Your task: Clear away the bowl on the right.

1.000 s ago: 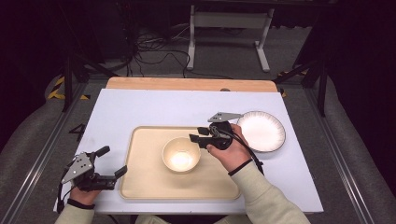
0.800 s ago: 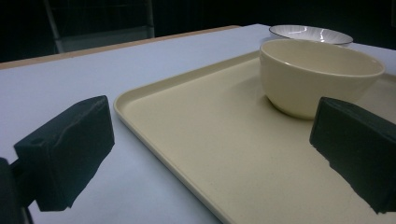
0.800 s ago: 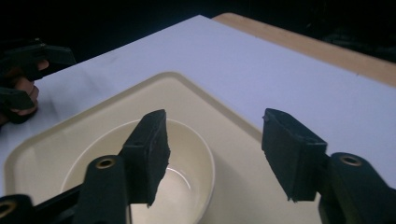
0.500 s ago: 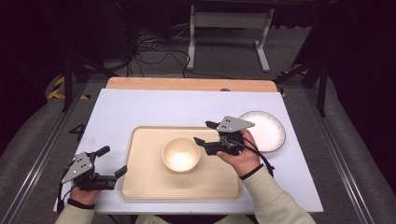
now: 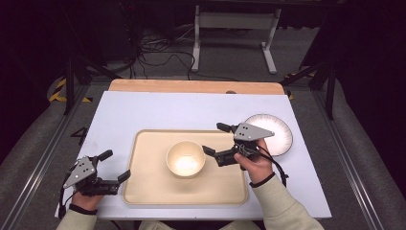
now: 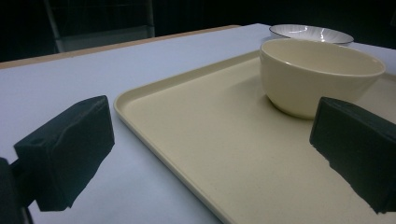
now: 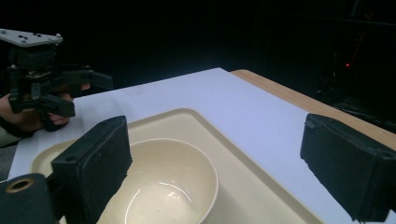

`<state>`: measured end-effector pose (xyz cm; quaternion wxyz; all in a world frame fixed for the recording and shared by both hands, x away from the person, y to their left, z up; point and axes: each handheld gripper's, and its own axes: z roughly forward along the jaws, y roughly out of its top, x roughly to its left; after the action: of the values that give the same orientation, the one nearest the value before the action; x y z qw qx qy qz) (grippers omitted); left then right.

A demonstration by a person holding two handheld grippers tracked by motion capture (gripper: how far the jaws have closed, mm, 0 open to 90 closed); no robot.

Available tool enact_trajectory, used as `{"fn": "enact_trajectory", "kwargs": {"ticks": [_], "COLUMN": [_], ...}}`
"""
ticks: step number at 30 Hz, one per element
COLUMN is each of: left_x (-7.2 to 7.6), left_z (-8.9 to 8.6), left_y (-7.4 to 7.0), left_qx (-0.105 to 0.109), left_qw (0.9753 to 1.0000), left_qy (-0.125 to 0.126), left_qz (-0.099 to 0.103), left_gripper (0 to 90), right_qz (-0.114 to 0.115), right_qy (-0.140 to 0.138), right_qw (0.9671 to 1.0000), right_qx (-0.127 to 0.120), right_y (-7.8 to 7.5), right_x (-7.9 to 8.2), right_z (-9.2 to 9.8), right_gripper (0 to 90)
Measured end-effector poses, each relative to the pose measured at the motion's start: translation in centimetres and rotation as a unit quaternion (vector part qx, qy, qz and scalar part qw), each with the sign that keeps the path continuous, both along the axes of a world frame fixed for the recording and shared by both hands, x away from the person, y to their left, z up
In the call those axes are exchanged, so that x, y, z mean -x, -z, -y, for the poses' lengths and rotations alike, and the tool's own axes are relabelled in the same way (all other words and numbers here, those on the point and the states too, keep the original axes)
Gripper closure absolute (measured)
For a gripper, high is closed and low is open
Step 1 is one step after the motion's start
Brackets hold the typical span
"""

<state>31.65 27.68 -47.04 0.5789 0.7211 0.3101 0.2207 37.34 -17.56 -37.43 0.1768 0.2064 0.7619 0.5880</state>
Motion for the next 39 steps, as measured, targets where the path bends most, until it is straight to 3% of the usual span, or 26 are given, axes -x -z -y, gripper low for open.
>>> {"fn": "enact_trajectory", "kwargs": {"ticks": [12,26,39], "left_x": [0.0,0.0,0.0], "left_z": [0.0,0.0,0.0], "left_y": [0.0,0.0,0.0], "left_qx": [0.001,0.001,-0.001], "left_qw": [1.0,1.0,1.0], "left_qy": [0.0,0.0,0.001], "left_qz": [0.0,0.0,-0.002], "left_gripper": [0.5,0.5,0.4], "right_qz": [0.02,0.029,0.026], "right_qy": [0.014,0.041,0.071], "right_qw": [0.9993,0.9981,0.9968], "right_qx": [-0.029,-0.036,-0.023], "right_y": [0.5,1.0,1.8], "right_x": [0.6,1.4,1.8], "right_z": [1.8,5.5,8.6], "right_gripper": [7.6,7.6,6.7]}}
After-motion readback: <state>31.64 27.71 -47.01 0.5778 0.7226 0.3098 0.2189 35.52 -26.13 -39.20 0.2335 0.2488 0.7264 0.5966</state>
